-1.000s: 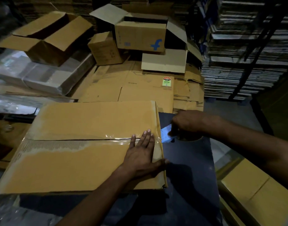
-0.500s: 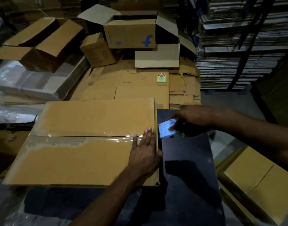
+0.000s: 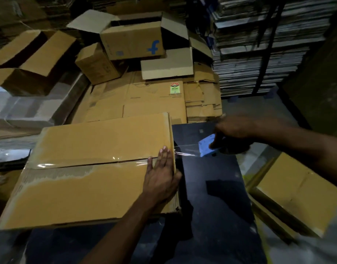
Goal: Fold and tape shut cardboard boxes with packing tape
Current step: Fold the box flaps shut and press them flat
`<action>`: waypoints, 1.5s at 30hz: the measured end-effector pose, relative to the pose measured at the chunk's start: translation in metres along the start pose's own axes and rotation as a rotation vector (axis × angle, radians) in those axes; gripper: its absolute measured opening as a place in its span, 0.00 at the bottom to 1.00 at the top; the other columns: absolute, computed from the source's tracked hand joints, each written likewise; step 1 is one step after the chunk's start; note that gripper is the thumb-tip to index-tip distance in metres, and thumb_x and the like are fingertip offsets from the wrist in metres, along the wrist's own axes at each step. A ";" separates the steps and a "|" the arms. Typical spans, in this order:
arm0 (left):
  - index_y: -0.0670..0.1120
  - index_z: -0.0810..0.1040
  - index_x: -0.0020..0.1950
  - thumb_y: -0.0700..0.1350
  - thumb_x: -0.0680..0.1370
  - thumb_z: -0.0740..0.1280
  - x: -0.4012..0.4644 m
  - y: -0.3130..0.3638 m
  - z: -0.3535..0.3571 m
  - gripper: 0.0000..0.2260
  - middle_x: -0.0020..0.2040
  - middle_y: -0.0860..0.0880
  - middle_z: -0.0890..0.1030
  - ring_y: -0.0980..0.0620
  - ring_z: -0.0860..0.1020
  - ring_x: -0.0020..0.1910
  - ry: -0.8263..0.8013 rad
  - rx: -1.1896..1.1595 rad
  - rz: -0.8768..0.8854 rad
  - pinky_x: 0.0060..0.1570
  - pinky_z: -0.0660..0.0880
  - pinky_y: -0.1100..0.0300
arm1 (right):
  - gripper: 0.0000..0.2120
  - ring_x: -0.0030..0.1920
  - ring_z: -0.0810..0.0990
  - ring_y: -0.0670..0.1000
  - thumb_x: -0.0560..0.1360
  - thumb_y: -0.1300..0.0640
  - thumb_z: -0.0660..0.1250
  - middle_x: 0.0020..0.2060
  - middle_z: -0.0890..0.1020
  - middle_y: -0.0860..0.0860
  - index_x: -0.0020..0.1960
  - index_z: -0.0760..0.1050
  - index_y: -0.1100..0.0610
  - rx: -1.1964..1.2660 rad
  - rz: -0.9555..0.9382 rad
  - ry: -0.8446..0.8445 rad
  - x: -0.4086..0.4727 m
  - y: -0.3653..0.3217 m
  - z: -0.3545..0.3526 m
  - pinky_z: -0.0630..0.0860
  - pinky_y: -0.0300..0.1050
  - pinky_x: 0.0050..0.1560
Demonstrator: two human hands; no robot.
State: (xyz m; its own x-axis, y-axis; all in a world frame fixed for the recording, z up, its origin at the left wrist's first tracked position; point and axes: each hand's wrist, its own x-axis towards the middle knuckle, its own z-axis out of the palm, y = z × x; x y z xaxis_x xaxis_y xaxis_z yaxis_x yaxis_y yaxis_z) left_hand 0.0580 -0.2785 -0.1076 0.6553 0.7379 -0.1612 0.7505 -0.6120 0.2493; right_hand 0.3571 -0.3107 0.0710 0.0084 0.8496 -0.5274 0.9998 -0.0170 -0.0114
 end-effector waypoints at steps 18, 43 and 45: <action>0.49 0.38 0.90 0.62 0.84 0.45 -0.001 -0.003 0.000 0.37 0.90 0.50 0.38 0.55 0.34 0.87 0.007 -0.027 0.031 0.86 0.40 0.42 | 0.12 0.61 0.80 0.61 0.79 0.58 0.74 0.61 0.81 0.55 0.62 0.79 0.55 -0.260 -0.137 0.092 0.086 -0.107 0.053 0.74 0.66 0.64; 0.50 0.39 0.90 0.66 0.86 0.44 -0.006 0.005 -0.012 0.37 0.89 0.52 0.36 0.54 0.28 0.85 0.010 0.167 0.012 0.85 0.36 0.38 | 0.19 0.65 0.80 0.57 0.74 0.47 0.68 0.62 0.84 0.50 0.64 0.82 0.45 0.788 0.131 0.033 0.147 -0.002 0.243 0.75 0.57 0.69; 0.50 0.40 0.90 0.69 0.85 0.41 -0.006 0.004 -0.012 0.38 0.89 0.53 0.37 0.54 0.27 0.85 0.006 0.193 0.009 0.85 0.35 0.38 | 0.30 0.74 0.72 0.60 0.77 0.31 0.58 0.73 0.78 0.51 0.74 0.75 0.44 0.783 0.181 0.167 0.148 -0.017 0.235 0.68 0.67 0.74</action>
State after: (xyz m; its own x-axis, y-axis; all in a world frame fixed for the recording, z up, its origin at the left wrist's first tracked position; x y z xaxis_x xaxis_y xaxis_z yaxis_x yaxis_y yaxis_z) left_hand 0.0561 -0.2823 -0.0939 0.6622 0.7334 -0.1537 0.7472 -0.6616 0.0625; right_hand 0.3365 -0.3083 -0.2063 0.2324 0.8647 -0.4454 0.6809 -0.4716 -0.5603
